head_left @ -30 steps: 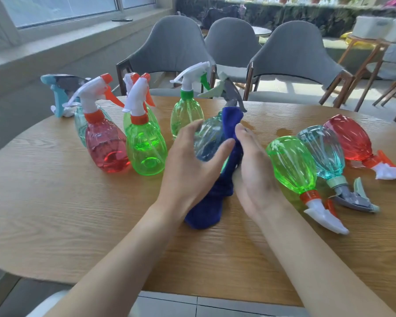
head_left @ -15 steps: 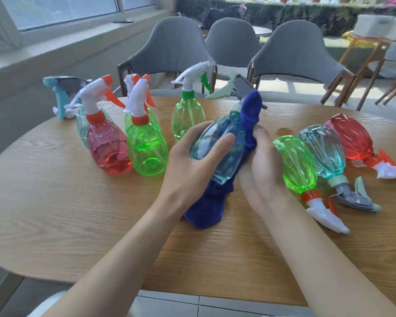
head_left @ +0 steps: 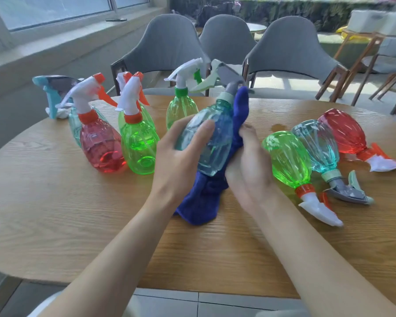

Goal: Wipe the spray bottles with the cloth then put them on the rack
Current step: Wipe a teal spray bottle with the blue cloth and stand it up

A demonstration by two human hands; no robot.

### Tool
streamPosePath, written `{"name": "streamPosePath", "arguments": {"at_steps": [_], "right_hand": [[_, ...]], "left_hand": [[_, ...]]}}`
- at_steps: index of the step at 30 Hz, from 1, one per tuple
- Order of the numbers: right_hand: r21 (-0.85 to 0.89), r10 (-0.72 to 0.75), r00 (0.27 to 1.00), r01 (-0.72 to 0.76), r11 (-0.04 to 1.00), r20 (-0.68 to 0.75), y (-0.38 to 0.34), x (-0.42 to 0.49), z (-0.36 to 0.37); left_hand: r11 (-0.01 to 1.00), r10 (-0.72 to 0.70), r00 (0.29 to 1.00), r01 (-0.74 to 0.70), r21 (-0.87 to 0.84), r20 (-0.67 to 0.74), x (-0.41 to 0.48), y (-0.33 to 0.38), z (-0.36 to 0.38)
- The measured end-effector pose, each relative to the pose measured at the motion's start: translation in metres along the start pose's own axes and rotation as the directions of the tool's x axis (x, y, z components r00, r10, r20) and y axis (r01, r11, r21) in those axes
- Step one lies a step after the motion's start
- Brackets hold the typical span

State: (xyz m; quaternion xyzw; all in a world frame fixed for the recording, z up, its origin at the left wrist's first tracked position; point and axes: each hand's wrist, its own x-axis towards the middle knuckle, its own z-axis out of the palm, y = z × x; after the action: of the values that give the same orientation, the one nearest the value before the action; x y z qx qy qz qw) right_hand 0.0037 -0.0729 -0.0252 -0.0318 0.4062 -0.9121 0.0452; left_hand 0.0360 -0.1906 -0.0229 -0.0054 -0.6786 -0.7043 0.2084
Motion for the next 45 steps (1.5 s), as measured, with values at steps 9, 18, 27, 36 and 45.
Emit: {"name": "streamPosePath", "arguments": {"at_steps": [9,18,27,36,45], "right_hand": [[-0.073,-0.072,0.996,0.077,0.994,0.06,-0.005,-0.003,-0.002],[-0.061,-0.093,0.996,0.093,0.994,0.003,-0.002,0.008,-0.009],[-0.43,-0.098,0.989,0.137,0.892,0.111,0.008,0.0,-0.005],[-0.539,-0.261,0.934,0.354,0.764,0.244,-0.003,-0.003,-0.008],[-0.508,-0.273,0.953,0.301,0.807,0.13,-0.006,0.004,-0.012]], "left_hand": [[0.964,-0.175,0.973,0.2,-0.177,0.15,0.009,-0.003,-0.008],[0.97,-0.187,0.966,0.21,-0.122,0.181,0.008,0.002,-0.008],[0.968,-0.146,0.989,0.138,-0.208,-0.024,0.019,-0.001,-0.008],[0.934,-0.213,0.975,0.223,-0.28,0.065,0.024,-0.009,-0.014],[0.977,-0.188,0.977,0.197,-0.085,0.097,0.016,-0.011,-0.013]]}}
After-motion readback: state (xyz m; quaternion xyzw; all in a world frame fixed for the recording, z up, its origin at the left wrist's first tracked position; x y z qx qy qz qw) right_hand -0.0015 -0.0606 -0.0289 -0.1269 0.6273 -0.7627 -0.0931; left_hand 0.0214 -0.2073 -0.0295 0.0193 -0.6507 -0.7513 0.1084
